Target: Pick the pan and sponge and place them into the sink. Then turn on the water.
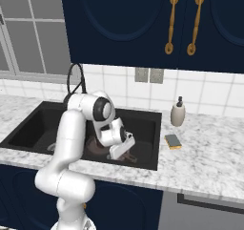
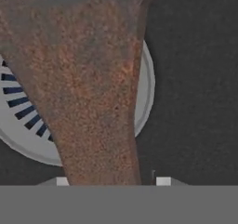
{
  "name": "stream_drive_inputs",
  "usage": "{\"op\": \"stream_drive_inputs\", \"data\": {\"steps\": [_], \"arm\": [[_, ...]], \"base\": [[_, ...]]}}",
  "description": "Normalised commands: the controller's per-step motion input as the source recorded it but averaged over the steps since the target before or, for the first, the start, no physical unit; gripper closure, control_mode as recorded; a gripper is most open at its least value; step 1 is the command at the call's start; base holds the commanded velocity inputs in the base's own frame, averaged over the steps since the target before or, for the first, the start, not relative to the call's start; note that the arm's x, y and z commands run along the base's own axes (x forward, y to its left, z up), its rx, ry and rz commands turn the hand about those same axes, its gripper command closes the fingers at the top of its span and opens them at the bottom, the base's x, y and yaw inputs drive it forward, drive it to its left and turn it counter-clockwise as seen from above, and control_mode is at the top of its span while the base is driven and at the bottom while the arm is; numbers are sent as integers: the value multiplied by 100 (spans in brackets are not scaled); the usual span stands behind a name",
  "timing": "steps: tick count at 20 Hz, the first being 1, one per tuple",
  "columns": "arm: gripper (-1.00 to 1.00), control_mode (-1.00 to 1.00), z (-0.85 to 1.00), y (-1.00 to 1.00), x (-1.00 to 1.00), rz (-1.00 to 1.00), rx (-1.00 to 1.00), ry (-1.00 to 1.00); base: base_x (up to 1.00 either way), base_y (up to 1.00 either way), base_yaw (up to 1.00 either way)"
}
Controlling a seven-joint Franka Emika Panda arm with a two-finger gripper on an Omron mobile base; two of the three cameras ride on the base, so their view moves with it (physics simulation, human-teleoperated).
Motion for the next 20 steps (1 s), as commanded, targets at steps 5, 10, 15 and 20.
{"op": "stream_drive_inputs", "data": {"steps": [5, 10, 15, 20], "arm": [[-100, -100, 68, 0, 0, -4, 8, -13], [-100, -100, 79, 0, -6, -4, 13, -12], [-100, -100, 78, -1, -27, -20, 13, -15], [-100, -100, 88, 0, -37, -29, 10, -13]], "base": [[0, 0, 0], [0, 0, 0], [0, 0, 0], [0, 0, 0]]}}
